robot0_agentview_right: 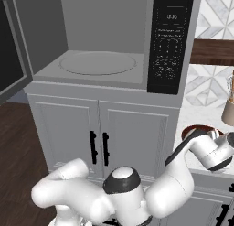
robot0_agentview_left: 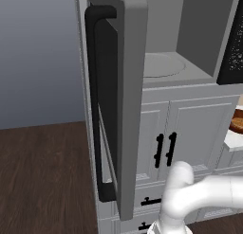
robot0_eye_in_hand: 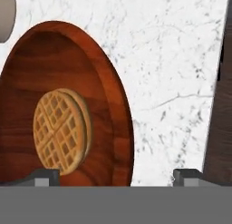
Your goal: Open the microwave, place the bowl with waffle inside the microwave, then close the microwave door and turn it on.
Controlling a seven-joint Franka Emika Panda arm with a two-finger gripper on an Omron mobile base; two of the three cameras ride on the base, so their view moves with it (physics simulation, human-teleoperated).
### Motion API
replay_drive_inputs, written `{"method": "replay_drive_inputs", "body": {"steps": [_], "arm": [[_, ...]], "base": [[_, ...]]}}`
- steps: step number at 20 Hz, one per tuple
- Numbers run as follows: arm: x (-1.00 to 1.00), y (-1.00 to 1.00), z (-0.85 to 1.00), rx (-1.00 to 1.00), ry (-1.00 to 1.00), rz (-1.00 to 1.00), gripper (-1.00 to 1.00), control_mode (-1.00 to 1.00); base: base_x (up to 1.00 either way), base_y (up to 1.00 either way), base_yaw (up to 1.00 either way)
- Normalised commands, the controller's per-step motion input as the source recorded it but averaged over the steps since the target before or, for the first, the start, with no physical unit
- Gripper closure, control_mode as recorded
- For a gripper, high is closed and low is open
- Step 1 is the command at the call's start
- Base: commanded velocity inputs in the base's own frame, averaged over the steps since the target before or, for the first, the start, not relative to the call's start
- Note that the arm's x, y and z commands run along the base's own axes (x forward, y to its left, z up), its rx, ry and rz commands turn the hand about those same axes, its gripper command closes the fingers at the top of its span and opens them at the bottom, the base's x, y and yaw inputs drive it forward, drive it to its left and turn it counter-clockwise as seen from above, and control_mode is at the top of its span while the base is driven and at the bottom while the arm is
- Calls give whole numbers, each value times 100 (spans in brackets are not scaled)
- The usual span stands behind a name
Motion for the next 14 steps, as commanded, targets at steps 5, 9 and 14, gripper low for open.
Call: {"method": "replay_drive_inputs", "body": {"steps": [5,9,14], "arm": [[22,0,-35,0,5,0,-100,-100],[11,0,-37,0,3,0,-100,-100],[18,0,-32,0,4,0,100,-100]], "base": [[0,0,0],[0,0,0],[0,0,0]]}}
